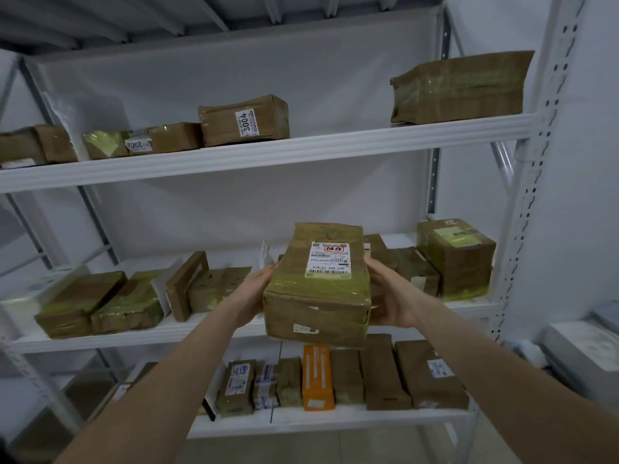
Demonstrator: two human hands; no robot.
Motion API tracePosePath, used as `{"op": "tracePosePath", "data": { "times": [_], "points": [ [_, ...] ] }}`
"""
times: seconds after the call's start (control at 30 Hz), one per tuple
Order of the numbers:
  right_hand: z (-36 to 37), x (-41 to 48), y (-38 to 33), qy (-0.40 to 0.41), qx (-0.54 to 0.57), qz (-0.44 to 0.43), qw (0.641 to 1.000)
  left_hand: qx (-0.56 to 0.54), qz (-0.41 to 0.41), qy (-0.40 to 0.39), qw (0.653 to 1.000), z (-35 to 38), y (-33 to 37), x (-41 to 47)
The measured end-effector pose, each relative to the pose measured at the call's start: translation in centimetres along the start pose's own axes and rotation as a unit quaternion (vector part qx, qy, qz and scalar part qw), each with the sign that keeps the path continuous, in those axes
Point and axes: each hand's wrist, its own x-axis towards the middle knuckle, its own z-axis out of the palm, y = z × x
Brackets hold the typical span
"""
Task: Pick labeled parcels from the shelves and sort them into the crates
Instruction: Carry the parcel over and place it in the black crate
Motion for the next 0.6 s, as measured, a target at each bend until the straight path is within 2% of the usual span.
{"op": "tracePosePath", "data": {
  "times": [0.07,0.17,0.27,0.43,0.5,0.6],
  "points": [
    [0.3,0.1,0.0,0.008,0.039,0.015,0.999,-0.044,0.001,0.011,0.999,-0.2,0.0,-0.1],
    [0.7,0.5,0.0,0.004,0.135,0.062,0.989,-0.172,-0.012,0.04,0.984,-0.6,-0.5,-0.1],
    [1.3,1.0,-0.2,0.024,0.127,0.059,0.99,-0.224,-0.003,0.033,0.974,0.1,-0.9,-0.2],
    [2.5,1.5,-0.4,0.05,0.086,-0.014,0.995,-0.226,0.021,0.022,0.974,2.0,-0.3,-0.4],
    [2.6,1.5,-0.5,0.073,0.083,-0.017,0.994,-0.179,0.039,0.009,0.983,2.7,0.0,-0.5],
    [2.3,1.1,-0.8,0.092,0.061,0.006,0.994,-0.093,0.071,-0.056,0.992,3.3,0.0,-0.9]
  ]
}}
